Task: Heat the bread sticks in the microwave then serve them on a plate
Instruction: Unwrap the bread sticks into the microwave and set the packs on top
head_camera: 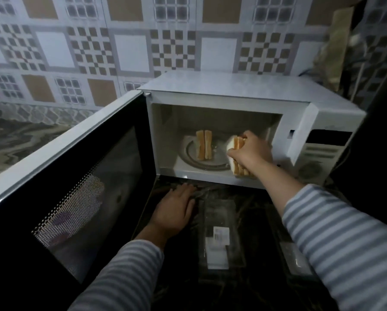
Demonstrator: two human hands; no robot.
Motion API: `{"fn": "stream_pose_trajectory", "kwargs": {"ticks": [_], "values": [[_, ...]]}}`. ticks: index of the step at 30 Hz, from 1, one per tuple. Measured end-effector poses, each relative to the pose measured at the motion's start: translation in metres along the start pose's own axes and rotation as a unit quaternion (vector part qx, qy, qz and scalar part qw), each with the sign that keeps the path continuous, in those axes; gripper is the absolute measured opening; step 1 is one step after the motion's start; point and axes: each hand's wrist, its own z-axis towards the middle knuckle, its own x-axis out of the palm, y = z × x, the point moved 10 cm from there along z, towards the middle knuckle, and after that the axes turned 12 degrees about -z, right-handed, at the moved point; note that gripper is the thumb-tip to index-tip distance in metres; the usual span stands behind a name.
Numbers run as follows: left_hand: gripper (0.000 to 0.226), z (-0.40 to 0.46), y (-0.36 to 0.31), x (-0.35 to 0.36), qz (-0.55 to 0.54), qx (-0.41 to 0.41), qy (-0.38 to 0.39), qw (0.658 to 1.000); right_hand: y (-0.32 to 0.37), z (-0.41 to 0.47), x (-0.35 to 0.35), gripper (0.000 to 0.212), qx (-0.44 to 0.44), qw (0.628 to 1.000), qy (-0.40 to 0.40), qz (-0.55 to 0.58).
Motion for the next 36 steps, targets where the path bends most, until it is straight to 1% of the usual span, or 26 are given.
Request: {"fn": "stream_pose_trajectory", "kwargs": {"ticks": [3,5,8,11,13,16,19,23,26,28,29,31,34,36], "values": [[0.063,0.002,0.006,0.016,-0.008,0.038,0.008,0.999,-0.003,0.019,0.016,0.062,0.032,0.998,-0.024,-0.044],[0.063,0.003,0.008,0.023,-0.014,0.047,0.017,0.999,-0.006,0.033,0.029,0.066,0.054,0.998,-0.020,-0.041],[0.059,0.006,0.015,0.031,-0.016,0.040,0.037,0.998,-0.008,0.052,0.048,0.055,0.068,0.997,0.004,-0.020],[0.052,0.008,0.018,0.031,-0.022,0.042,0.046,0.998,-0.004,0.070,0.065,0.057,0.082,0.996,0.031,-0.009],[0.055,0.009,0.019,0.032,-0.022,0.046,0.048,0.998,0.002,0.081,0.070,0.053,0.090,0.995,0.033,0.002],[0.063,0.011,0.021,0.033,-0.022,0.048,0.054,0.997,0.009,0.098,0.074,0.044,0.066,0.997,0.001,0.028],[0.064,0.011,0.020,0.034,-0.018,0.053,0.057,0.997,0.011,0.105,0.075,0.042,0.041,0.999,-0.026,-0.010],[0.066,0.012,0.022,0.033,-0.019,0.054,0.053,0.997,0.018,0.113,0.088,0.044,0.025,1.000,-0.001,-0.002],[0.072,0.011,0.023,0.034,-0.019,0.052,0.056,0.997,0.017,0.114,0.090,0.049,0.024,1.000,0.017,0.005],[0.069,0.011,0.024,0.035,-0.021,0.048,0.057,0.997,0.017,0.110,0.090,0.054,0.019,0.999,0.028,0.033],[0.068,0.012,0.024,0.035,-0.021,0.048,0.056,0.997,0.015,0.107,0.090,0.054,0.021,0.998,0.026,0.053],[0.076,0.012,0.024,0.034,-0.020,0.046,0.057,0.997,0.008,0.095,0.087,0.052,0.038,0.996,0.015,0.077],[0.083,0.012,0.024,0.033,-0.029,0.042,0.058,0.997,-0.004,0.064,0.085,0.058,0.044,0.998,0.032,0.040],[0.080,0.010,0.022,0.030,-0.039,0.039,0.048,0.997,-0.012,0.040,0.082,0.052,0.041,0.998,0.047,0.010]]}}
